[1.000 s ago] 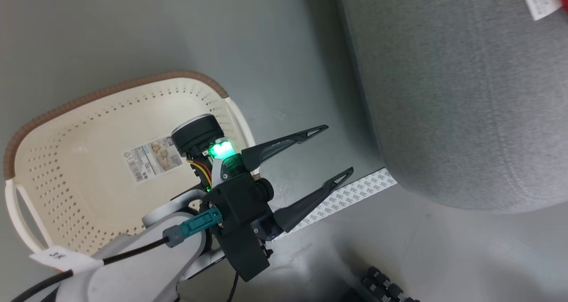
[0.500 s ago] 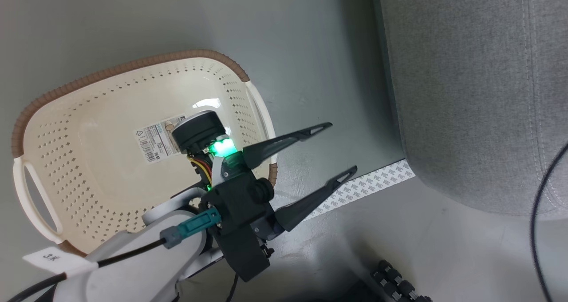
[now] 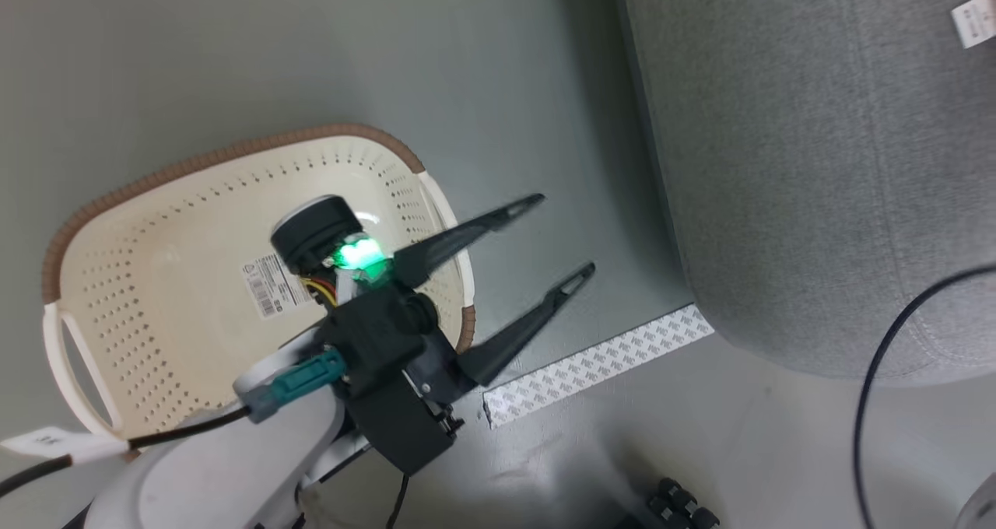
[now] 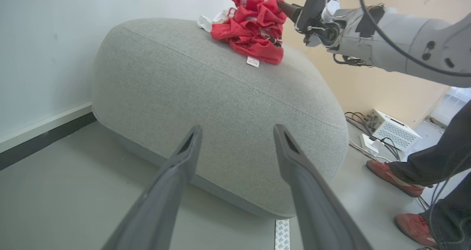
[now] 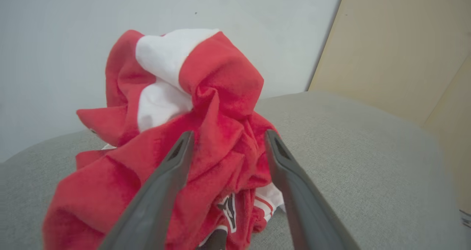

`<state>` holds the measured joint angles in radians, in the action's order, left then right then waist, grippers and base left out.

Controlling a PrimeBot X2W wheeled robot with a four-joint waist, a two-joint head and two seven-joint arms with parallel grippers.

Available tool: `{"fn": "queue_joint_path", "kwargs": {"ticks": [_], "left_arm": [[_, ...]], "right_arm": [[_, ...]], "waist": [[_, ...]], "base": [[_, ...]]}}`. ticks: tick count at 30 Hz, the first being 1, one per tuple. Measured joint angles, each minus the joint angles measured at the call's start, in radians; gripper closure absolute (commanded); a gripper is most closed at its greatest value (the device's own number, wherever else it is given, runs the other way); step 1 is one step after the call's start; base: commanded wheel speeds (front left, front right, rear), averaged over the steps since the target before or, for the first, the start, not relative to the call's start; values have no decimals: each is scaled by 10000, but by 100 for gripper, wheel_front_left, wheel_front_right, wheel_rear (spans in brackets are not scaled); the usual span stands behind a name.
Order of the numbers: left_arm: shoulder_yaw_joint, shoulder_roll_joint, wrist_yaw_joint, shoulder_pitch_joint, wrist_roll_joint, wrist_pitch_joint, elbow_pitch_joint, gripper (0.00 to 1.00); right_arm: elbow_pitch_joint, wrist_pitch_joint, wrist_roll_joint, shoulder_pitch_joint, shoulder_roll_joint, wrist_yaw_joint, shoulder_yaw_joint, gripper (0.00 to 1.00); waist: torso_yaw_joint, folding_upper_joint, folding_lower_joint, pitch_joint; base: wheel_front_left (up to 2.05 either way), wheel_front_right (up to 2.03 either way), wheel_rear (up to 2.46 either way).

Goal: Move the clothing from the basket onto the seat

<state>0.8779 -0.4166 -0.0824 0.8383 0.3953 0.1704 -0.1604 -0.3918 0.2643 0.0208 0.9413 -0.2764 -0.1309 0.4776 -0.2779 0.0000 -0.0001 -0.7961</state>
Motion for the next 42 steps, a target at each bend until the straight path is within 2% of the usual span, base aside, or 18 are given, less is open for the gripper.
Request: {"fn": "queue_joint_path", "kwargs": {"ticks": [7,10,16,21,23,29,34,37,42], "left_arm": [[-543,42,621,-616,382,525,449,0],[-848,67,934,-973,579,665,880,0],[-1879,485,1756,-1841,1290,865,1868,0],[-3005,830,2307,-2600,1340,903,2201,0],[-3298,965,2330,-2794,1348,903,2180,0],[-5484,1816,2067,-4203,1452,915,2240,0],[-7041,2405,2029,-5290,713,917,2297,0],[-7797,2811,1755,-6051,199,917,2115,0],[-8483,3108,1312,-6830,-901,918,1269,0]], "right_arm": [[1570,-2,523,-2054,1103,-2,-385,0],[1810,-2,754,-2713,1528,-2,-727,0],[1446,-2,719,-3512,1870,-2,-1854,0],[790,-4,671,-3790,1971,-2,-3085,0],[700,-4,700,-3811,2042,-2,-3252,0],[96,-4,1055,-4033,2111,-2,-4658,0],[-134,-4,1732,-4355,2008,-2,-6163,0],[42,-4,2125,-4760,1662,-2,-6976,0],[938,0,1912,-5409,1331,-2,-7277,0]], "waist": [[69,0,-1,742],[154,-1,-1,1123],[422,-1,-1,1987],[766,-2,-1,2776],[844,-1,-1,2937],[1393,-1,-1,3911],[1828,-2,-1,4748],[2151,-2,-1,5423],[2523,-2,-1,6191]], "base": [[0,0,0],[0,0,0],[0,0,0],[0,0,0],[0,0,0],[0,0,0],[0,0,0],[0,0,0],[0,0,0]]}}
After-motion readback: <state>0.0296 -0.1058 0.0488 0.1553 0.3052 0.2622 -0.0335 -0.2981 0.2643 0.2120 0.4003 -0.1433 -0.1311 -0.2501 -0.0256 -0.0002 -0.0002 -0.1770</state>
